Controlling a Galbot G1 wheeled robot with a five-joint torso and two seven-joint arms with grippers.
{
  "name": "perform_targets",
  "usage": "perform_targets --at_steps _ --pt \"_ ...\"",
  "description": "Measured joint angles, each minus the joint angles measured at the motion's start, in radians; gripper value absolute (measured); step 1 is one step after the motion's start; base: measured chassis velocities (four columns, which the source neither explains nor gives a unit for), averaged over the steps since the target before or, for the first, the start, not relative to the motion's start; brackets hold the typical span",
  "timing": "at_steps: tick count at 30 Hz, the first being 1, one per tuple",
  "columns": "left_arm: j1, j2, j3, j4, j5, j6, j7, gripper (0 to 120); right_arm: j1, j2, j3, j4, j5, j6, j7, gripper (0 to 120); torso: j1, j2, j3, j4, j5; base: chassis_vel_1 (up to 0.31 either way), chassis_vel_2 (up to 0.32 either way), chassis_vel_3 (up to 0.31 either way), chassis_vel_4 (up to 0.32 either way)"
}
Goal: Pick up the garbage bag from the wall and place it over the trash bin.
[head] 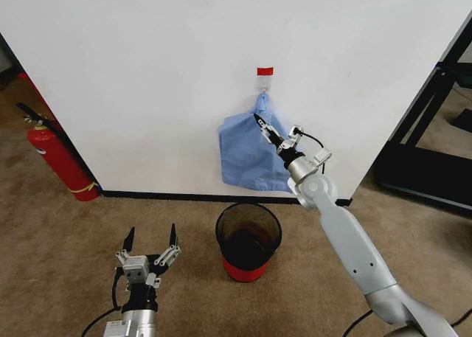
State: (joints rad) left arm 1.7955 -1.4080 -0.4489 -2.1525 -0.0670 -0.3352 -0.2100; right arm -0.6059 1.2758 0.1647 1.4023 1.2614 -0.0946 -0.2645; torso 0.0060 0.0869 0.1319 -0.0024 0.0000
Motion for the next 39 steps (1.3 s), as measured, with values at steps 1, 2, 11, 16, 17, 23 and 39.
perform_targets --at_steps 1,2,11,16,17,23,39 --pt "-0.002 0.002 0.0 0.0 -0.001 0.0 0.0 100 0.0 0.002 0.0 0.0 0.0 0.0 0.003 55 0.0 0.0 0.0 0.0 -0.0001 0.0 0.0 0.0 0.0" --pt "-0.002 0.002 0.0 0.0 -0.001 0.0 0.0 100 0.0 0.002 0.0 0.0 0.0 0.0 0.003 55 0.0 0.0 0.0 0.0 -0.0001 0.0 0.0 0.0 0.0" --pt "-0.003 0.003 0.0 0.001 -0.003 -0.003 0.002 100 -0.006 0.008 0.024 0.004 0.0 0.003 0.02 20 0.0 0.0 0.0 0.0001 0.0001 0.0 0.0 0.0 0.0" --pt "-0.003 0.006 -0.002 0.004 -0.004 -0.005 0.003 100 -0.008 0.008 0.046 -0.007 0.008 0.002 0.027 1 0.0 0.0 0.0 0.0 0.0001 0.0 0.0 0.0 0.0" --pt "-0.003 0.006 -0.002 0.004 -0.004 -0.005 0.003 100 -0.008 0.008 0.046 -0.007 0.008 0.002 0.027 1 0.0 0.0 0.0 0.0 0.0001 0.0 0.0 0.0 0.0" --pt "-0.006 0.009 -0.002 -0.005 -0.006 -0.005 0.003 100 -0.017 0.007 0.047 0.001 0.003 0.002 0.033 0 0.0 0.0 0.0 0.0001 0.0 0.0 0.0 0.0 0.0" --pt "0.0 0.019 -0.004 -0.016 -0.023 -0.003 0.002 100 -0.131 -0.044 0.039 0.161 -0.048 0.003 0.045 0 0.0 0.0 0.0 0.0003 0.0 0.0 0.0 0.0 0.0"
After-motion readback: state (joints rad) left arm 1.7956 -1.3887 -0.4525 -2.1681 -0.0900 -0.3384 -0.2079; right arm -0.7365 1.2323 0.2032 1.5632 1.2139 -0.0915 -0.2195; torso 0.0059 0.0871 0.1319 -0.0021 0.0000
